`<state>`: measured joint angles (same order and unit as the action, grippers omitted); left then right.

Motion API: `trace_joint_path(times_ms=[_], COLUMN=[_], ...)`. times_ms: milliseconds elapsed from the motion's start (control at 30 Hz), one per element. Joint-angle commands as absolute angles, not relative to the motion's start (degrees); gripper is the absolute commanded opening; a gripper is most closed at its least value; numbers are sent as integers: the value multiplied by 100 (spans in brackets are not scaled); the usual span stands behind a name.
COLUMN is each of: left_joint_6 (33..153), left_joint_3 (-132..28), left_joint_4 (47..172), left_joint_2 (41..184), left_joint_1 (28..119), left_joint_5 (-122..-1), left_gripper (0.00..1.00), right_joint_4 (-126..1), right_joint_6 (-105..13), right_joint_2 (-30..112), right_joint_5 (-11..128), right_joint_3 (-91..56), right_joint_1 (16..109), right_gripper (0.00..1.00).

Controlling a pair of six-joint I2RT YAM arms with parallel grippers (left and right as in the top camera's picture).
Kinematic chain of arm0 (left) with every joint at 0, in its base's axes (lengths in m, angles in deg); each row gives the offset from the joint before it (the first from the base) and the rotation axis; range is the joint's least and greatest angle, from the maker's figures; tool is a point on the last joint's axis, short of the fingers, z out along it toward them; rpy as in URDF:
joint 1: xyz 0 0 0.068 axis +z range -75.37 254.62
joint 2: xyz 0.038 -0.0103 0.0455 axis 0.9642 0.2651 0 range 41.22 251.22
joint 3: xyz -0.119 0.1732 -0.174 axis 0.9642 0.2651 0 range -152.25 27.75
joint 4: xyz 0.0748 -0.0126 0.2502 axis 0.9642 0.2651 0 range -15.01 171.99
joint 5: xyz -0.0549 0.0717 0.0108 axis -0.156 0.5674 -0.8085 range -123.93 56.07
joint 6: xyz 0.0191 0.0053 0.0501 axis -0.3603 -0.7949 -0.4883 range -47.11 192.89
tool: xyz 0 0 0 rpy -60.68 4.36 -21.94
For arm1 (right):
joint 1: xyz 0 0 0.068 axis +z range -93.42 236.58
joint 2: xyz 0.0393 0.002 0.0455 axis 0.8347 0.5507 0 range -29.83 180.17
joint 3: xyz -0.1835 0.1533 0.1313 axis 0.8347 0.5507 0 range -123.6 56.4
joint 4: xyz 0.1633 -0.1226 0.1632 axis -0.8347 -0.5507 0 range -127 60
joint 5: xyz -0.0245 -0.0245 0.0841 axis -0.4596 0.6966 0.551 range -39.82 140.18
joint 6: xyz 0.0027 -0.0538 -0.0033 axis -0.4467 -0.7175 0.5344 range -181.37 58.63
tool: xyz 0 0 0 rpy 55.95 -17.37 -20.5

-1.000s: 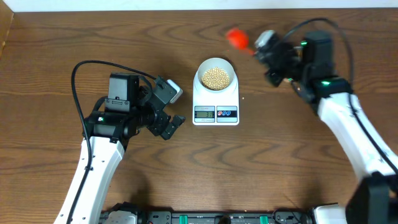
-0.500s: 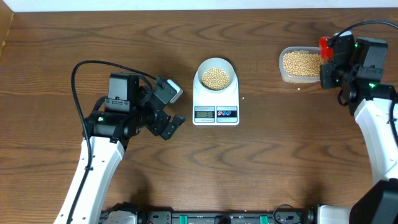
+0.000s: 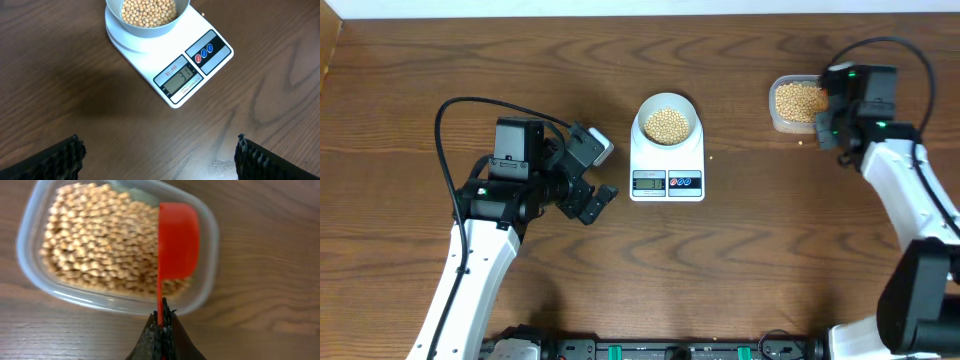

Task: Scoop item into bowl and weigh 50g on scale
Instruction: 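Move the empty scoop right back toward the soybean tub, then dip the red scoop into the soybeans with the right gripper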

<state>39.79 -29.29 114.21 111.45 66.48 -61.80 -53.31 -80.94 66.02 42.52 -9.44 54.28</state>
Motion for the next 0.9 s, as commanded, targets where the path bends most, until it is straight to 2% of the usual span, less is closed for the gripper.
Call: trace_joint_path(times_ms=[0, 267, 867], left_joint_6=[3907, 3907, 3907], left_joint_3=[-3056, -3056, -3056], left_joint_4=[11443, 11443, 11443], left_joint_2=[11115, 11115, 11115], left_joint_1=[6657, 6657, 6657], left_joint_5=[-6130, -6130, -6130], left_gripper=[98, 98, 98], right_joint_4=[-5331, -5285, -5204], right_joint_6=[-8330, -8330, -8260], right_joint_2=[6650, 6652, 7074], right_joint_5=[3858, 3119, 3353], right_joint_3=[-986, -986, -988], right_joint_1=[5651, 5834, 5904], right_gripper=[1, 1, 1])
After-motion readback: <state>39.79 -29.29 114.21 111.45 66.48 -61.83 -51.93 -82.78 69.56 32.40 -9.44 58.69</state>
